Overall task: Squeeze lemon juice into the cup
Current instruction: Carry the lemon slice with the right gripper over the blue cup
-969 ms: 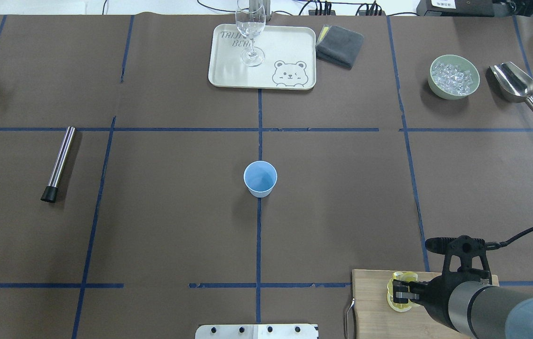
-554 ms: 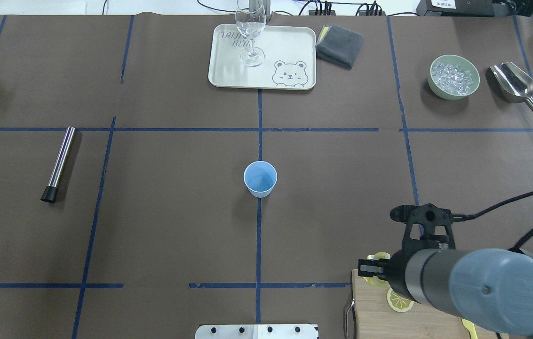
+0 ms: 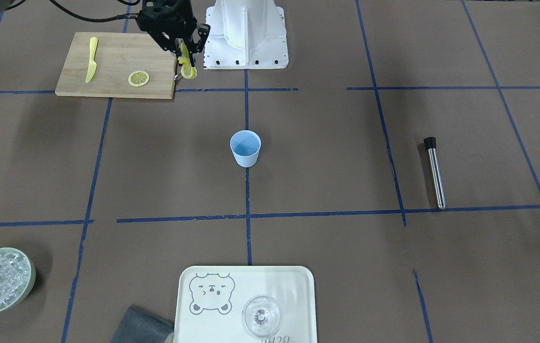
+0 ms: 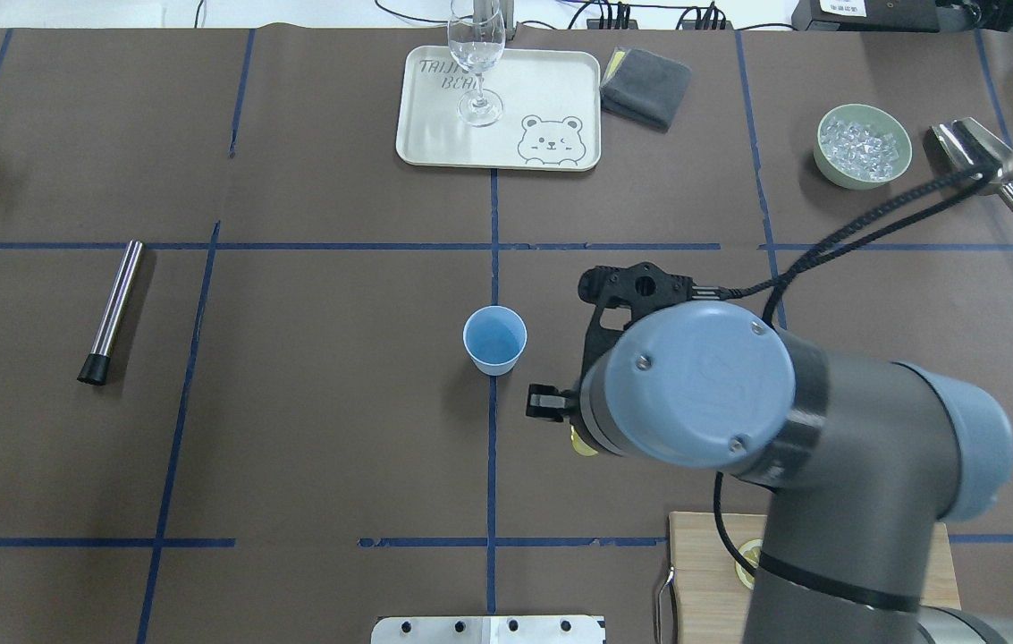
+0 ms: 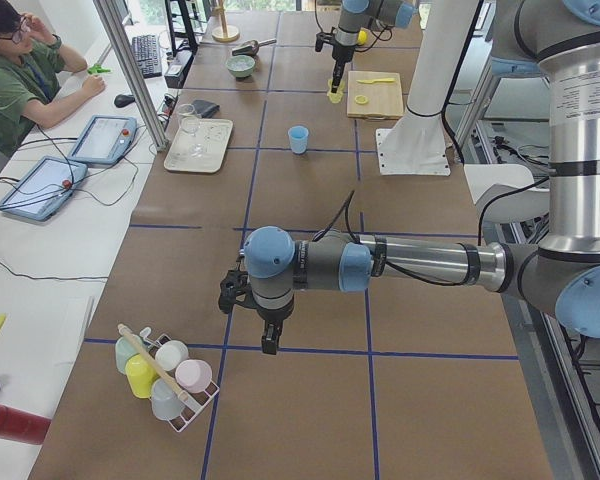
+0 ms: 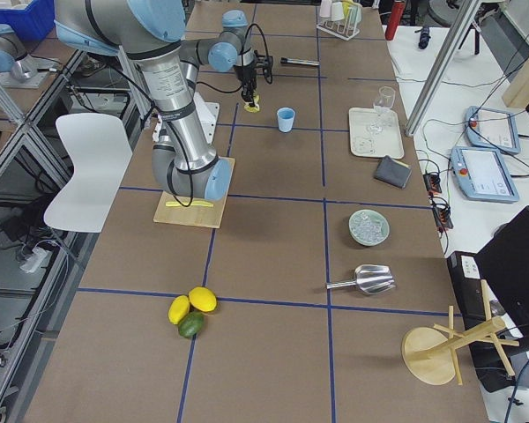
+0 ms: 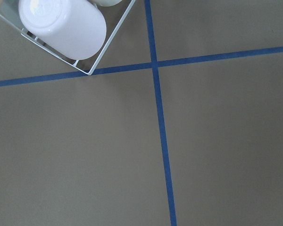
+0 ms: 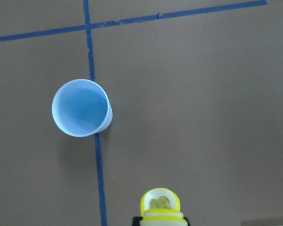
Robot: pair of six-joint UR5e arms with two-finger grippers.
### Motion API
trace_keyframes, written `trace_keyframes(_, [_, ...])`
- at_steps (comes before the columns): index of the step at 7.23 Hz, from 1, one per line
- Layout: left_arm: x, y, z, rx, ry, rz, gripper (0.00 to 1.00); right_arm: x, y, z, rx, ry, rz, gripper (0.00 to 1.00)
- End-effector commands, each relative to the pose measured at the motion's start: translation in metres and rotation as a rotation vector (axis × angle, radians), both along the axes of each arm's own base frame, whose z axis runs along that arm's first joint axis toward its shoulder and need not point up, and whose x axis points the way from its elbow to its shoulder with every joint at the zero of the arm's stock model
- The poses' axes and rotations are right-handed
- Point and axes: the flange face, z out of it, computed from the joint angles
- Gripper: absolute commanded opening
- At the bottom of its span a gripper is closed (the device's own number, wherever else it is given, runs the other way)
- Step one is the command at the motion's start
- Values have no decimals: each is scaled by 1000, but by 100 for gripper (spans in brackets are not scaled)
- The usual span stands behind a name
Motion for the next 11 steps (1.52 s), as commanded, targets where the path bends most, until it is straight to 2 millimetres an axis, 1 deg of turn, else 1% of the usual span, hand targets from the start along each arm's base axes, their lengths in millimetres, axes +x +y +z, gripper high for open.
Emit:
trace_keyframes(1, [0,0,6,-12,0,0,100,-43,-66,-48,-6,36,28,0])
trace_keyframes(2, [0,0,6,-12,0,0,100,-57,-89,-61,2,60,31,0])
trace_keyframes(3, [0,0,7,-13,0,0,100,-73,-106,-54,7,70,34,0])
trace_keyframes(4, [0,0,7,-13,0,0,100,-94,-118,-40,4,75,34,0])
trace_keyframes(5, [0,0,7,-13,0,0,100,-105,-122,-33,3,78,30,1])
trace_keyframes(6, [0,0,7,-13,0,0,100,-110,-121,-25,-4,89,24,2])
trace_keyframes(7, [0,1,8,-15,0,1,100,-120,-118,-16,-13,109,14,2])
trace_keyframes(9, [0,1,9,-17,0,1,100,-126,-115,-10,-7,121,-4,5])
trace_keyframes(10, [0,1,9,-18,0,1,100,-126,-114,-9,-4,122,-10,23])
trace_keyframes(11, [0,1,9,-17,0,1,100,-128,-114,-2,20,108,-27,88])
